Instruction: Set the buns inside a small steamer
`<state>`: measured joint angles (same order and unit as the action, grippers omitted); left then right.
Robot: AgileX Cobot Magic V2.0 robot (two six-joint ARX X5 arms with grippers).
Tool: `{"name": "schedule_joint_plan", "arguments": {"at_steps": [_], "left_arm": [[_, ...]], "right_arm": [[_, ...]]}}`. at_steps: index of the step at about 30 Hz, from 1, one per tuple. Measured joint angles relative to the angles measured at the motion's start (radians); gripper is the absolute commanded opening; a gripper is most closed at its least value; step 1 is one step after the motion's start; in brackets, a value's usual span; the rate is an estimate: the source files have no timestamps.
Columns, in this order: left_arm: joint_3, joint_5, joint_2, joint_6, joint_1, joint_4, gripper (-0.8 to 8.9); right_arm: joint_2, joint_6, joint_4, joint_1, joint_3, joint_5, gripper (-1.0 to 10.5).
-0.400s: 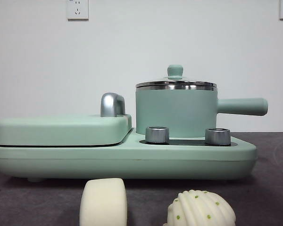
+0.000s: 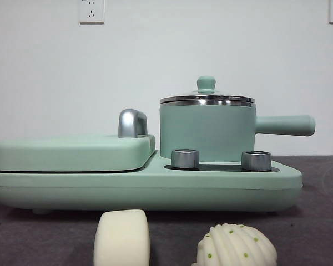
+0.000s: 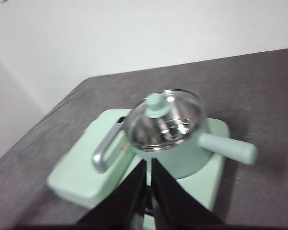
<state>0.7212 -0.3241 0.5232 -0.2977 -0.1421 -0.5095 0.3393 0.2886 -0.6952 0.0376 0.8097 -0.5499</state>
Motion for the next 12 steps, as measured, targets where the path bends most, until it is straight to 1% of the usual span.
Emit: {"name": "schedule_joint_plan", "arguments": {"at_steps": [5,9,12], "left_arm": [[0.176,-0.141,0.159,0.056,-0.017,-0.1,0.09],[0.266,-0.253,0.264,0.098,-0.036,-0.175,0.09],[0.298,-0.29,0.307,0.124,-0.05,-0.193,0.09]], "right_arm": [[0.117,-0.104,-0.116,0.0,0.158,-0.057,0.1],[0.183,-0.19,-0.177,0.0,0.226,-0.122,0.1],[0.204,-0.231,-0.182,0.0,0.236,-0.156,0.1]]}}
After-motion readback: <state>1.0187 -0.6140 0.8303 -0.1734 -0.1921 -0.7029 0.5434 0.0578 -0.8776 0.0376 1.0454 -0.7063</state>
